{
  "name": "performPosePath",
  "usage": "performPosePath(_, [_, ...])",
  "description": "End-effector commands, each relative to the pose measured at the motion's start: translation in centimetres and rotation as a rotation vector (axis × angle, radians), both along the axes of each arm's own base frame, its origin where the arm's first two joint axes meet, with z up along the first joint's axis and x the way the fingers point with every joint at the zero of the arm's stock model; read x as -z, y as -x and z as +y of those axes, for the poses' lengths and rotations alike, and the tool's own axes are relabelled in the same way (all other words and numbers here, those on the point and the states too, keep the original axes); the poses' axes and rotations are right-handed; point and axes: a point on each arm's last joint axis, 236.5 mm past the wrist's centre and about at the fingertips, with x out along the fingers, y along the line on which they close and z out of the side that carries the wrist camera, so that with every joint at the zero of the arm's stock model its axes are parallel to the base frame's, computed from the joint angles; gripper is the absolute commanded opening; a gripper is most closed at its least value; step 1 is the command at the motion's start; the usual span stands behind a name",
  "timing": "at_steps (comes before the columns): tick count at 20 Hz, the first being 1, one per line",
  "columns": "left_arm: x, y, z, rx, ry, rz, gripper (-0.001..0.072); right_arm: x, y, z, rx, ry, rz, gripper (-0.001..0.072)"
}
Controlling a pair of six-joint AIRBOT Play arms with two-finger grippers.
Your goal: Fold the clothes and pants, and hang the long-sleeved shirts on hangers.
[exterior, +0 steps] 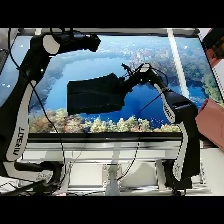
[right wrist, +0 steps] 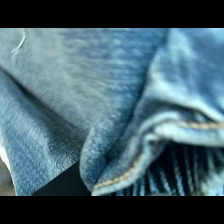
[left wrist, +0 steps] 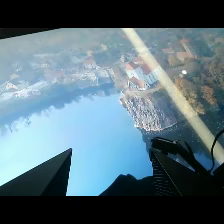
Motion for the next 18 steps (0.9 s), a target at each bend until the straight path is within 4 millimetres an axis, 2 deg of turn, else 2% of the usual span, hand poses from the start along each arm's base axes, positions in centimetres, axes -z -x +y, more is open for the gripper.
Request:
performPosePath(1, [-1.5, 0.4, 1.5, -0.017, 0.003, -0.017, 0.0517, -4.2, -0.8, -3.3, 0.004, -0.028, -0.042, 0.0049])
performPosePath(3, [-3.8, 1.6, 4.0, -0.042, -0.031, -0.037, 0.0352, -8.4, -2.8, -8.5, 0.089, -0.035, -0.109, 0.0048])
performPosePath(6, [-6.9, 4.2, 10.1, -0.129, -0.183, -0.076, 0.0332, -15.3, -4.1, -18.0, 0.245, -0.027, -0.219, 0.0048])
performPosePath(9, [-9.5, 8.1, 15.9, -0.223, -0.282, -0.066, 0.0332, -21.2, -2.5, -28.7, 0.454, 0.027, -0.281, 0.0049])
performPosePath(10, [-10.4, 9.4, 17.3, -0.25, -0.292, -0.068, 0.0332, -22.5, -1.4, -32.3, 0.539, 0.064, -0.28, 0.005])
performPosePath(12, [-12.7, 12.1, 19.7, -0.303, -0.3, -0.092, 0.0332, -24.2, 2.1, -39.6, 0.716, 0.18, -0.251, 0.005])
performPosePath(15, [-16.3, 15.4, 22.4, -0.379, -0.295, -0.169, 0.0332, -25.0, 9.2, -49.4, 0.926, 0.399, -0.192, 0.005])
performPosePath(18, [-18.4, 17.6, 23.5, -0.418, -0.289, -0.221, 0.0332, -23.7, 17.0, -55.7, 1.092, 0.555, -0.012, 0.005])
